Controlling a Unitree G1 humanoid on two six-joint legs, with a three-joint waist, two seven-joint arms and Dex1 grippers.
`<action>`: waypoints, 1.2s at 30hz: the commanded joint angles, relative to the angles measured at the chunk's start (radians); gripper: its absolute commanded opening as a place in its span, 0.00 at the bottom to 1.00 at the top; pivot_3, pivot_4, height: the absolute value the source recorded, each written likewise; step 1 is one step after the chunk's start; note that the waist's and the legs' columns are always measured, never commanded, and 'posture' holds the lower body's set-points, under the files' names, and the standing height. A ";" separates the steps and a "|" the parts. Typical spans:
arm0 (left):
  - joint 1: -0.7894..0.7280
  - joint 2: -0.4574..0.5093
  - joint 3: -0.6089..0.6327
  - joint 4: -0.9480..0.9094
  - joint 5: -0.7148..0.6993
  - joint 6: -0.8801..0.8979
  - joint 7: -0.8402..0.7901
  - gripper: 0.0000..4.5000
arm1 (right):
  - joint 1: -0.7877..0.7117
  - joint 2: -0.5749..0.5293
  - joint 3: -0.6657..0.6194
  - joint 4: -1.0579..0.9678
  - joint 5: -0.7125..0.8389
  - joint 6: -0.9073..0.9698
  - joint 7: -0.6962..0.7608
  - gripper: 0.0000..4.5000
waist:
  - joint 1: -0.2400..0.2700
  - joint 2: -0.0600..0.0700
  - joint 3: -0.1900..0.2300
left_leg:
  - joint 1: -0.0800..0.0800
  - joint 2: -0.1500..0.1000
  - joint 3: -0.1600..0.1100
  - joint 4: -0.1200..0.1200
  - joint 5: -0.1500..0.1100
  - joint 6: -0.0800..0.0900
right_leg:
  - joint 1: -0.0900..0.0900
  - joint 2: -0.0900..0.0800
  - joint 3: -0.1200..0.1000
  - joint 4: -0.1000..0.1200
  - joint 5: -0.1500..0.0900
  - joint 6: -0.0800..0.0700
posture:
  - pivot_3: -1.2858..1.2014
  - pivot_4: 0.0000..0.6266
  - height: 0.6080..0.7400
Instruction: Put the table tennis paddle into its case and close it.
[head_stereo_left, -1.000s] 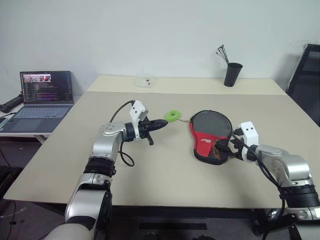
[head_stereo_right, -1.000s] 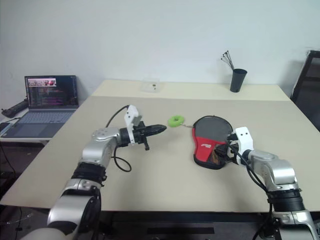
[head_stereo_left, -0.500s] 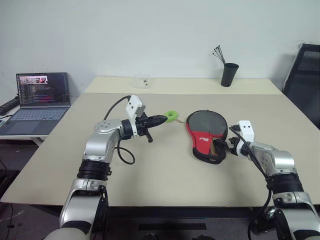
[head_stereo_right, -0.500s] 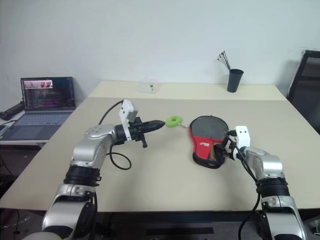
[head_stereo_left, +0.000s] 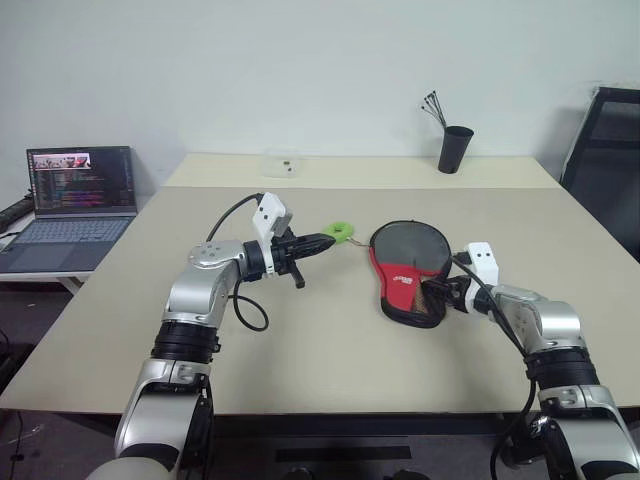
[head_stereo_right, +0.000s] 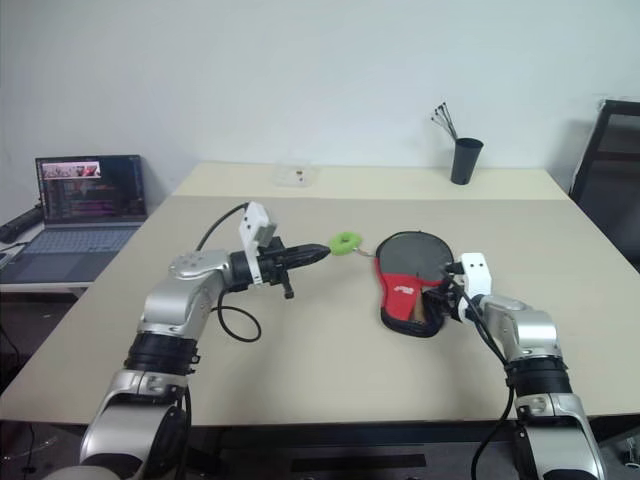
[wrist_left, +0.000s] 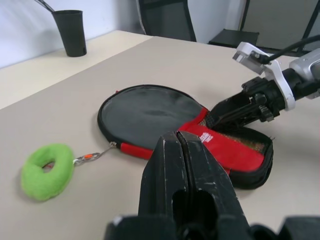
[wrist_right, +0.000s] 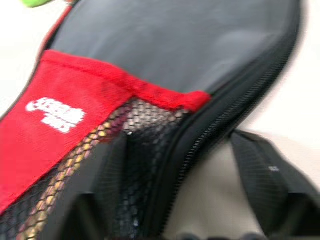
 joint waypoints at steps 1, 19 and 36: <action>0.019 0.026 -0.001 -0.064 -0.022 0.003 -0.008 0.00 | 0.018 0.043 0.051 0.017 -0.019 0.021 0.007 0.41 | -0.009 -0.001 -0.002 | 0.000 0.000 0.000 0.000 0.000 0.000 | 0.000 0.000 0.000 0.000 0.000 0.000 | 0.52 0.24 1.00; 0.300 0.265 0.050 -0.309 -0.208 0.166 -0.181 0.00 | -0.034 0.164 0.034 -0.151 0.064 0.184 0.031 0.00 | -0.035 -0.002 -0.003 | 0.004 0.004 0.003 -0.004 0.000 0.000 | -0.002 0.003 0.008 0.000 -0.001 -0.003 | 0.52 0.24 1.00; 0.413 0.333 0.041 -0.453 -0.286 0.237 -0.203 0.00 | 0.161 0.257 0.057 -0.618 0.186 0.518 -0.060 0.00 | -0.010 -0.002 -0.003 | 0.001 0.004 0.005 -0.006 -0.001 -0.001 | -0.005 0.002 0.010 -0.002 -0.002 -0.003 | 0.52 0.24 1.00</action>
